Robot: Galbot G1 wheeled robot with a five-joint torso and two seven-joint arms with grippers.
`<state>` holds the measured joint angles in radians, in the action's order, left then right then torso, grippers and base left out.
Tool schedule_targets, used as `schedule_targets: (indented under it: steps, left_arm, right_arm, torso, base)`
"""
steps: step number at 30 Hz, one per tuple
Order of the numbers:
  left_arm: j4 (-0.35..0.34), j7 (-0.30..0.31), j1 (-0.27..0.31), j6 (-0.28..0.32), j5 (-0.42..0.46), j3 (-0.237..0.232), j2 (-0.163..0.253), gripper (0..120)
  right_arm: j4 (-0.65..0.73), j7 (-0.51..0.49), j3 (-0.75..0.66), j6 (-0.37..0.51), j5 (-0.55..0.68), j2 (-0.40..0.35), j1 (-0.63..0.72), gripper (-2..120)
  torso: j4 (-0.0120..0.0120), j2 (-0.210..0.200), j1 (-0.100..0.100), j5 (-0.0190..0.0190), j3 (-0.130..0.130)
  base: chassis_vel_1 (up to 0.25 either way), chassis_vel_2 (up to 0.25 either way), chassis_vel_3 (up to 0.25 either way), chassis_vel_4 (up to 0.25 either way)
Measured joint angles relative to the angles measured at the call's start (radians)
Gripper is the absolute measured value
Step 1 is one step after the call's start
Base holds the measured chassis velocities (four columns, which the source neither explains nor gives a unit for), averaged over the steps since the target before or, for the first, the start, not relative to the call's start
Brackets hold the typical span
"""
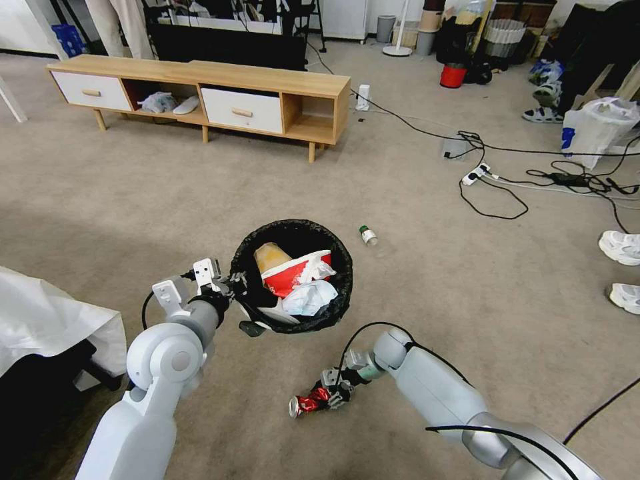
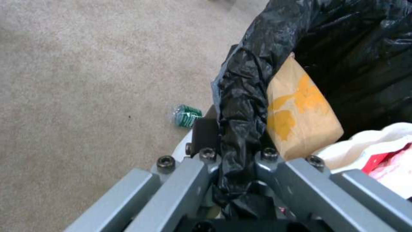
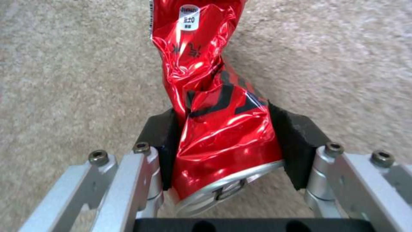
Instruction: Pick up the trash bin and place the garbage on the floor into it.
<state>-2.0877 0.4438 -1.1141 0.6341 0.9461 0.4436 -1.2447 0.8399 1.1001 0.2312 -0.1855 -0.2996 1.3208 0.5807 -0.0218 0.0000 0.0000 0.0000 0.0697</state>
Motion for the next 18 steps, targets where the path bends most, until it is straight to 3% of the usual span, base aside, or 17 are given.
schedule_targets:
  steps: [16,18]
  left_arm:
    - [-0.011,0.006,0.01,0.001,0.01,0.002,0.01,3]
    - [-0.015,0.008,0.009,0.001,0.015,0.005,0.016,3]
  right_arm:
    - [0.066,0.009,-0.091,0.0,0.044,-0.12,-0.012,46]
    - [0.087,0.01,-0.126,0.0,0.057,-0.165,-0.002,46]
  torso:
    - [0.0001,0.0,0.0,0.0001,0.0]
    - [0.0,0.0,0.0,0.0002,0.0]
  base:
    - [0.0,0.0,0.0,0.0]
    - [0.0,0.0,0.0,0.0]
